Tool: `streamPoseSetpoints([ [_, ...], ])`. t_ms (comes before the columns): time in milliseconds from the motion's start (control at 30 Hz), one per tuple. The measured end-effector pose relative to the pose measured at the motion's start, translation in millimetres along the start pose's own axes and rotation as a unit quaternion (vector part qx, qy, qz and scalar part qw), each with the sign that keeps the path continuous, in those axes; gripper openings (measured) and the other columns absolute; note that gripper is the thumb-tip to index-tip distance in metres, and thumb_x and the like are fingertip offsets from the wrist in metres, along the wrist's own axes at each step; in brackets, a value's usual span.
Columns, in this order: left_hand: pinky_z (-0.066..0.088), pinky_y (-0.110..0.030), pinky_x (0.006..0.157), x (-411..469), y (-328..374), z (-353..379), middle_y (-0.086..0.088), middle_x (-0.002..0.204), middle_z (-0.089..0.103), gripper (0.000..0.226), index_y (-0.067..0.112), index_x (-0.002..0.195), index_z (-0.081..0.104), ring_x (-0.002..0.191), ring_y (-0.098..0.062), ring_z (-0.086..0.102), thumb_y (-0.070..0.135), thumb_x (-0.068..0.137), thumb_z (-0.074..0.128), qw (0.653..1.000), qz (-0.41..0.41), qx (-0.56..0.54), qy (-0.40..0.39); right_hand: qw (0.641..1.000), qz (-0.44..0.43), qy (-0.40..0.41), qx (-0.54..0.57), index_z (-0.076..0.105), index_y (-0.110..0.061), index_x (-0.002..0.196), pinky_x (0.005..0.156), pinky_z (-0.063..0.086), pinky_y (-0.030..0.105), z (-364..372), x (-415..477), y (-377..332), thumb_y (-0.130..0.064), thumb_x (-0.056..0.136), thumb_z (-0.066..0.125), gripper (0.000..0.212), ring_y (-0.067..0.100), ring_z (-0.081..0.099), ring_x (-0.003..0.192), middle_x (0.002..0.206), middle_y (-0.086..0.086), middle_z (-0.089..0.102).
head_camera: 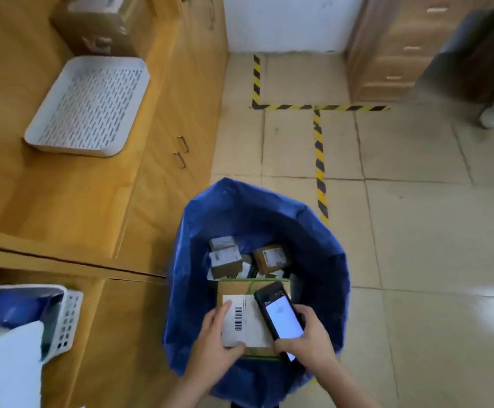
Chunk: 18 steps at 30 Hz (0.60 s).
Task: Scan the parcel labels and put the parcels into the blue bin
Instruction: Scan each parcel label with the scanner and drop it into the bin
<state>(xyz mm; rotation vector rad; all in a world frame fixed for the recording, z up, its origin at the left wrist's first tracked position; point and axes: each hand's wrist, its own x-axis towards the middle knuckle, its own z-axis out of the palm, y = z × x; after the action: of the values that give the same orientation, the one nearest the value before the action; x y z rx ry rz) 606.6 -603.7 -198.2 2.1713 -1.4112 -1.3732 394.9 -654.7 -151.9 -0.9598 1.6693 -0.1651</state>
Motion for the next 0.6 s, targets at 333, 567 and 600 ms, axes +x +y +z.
streamPoseSetpoints([
  [333,0.041,-0.027,0.086,184.7,-126.7,78.8,0.001,0.122,0.046,0.078,0.038,0.137,0.038,0.101,-0.013,0.047,0.022,0.072,0.078,0.986,-0.157,-0.054,0.002,0.995,0.083,-0.053,0.006,0.044,-0.018,0.131,0.063,0.047,0.026,111.6,226.2,81.8,-0.01,0.057,0.086,0.086,0.017,0.053,0.099,0.112,-0.002,0.051],
  [567,0.043,-0.026,0.081,256.1,-198.2,127.2,-0.001,0.124,0.045,0.085,0.037,0.142,0.033,0.103,-0.02,0.052,0.019,0.071,0.077,0.982,-0.187,-0.031,-0.023,0.986,0.127,-0.107,-0.017,0.039,-0.019,0.133,0.064,0.047,0.023,162.2,308.2,154.6,-0.009,0.06,0.084,0.087,0.016,0.05,0.104,0.116,-0.001,0.05],
  [600,0.044,-0.027,0.082,260.2,-204.4,131.4,-0.001,0.125,0.044,0.086,0.039,0.142,0.033,0.105,-0.021,0.053,0.02,0.071,0.077,0.981,-0.193,-0.029,-0.026,0.985,0.134,-0.11,-0.021,0.038,-0.019,0.135,0.06,0.043,0.02,167.3,313.6,160.8,-0.009,0.06,0.084,0.089,0.015,0.049,0.103,0.114,-0.003,0.048],
])
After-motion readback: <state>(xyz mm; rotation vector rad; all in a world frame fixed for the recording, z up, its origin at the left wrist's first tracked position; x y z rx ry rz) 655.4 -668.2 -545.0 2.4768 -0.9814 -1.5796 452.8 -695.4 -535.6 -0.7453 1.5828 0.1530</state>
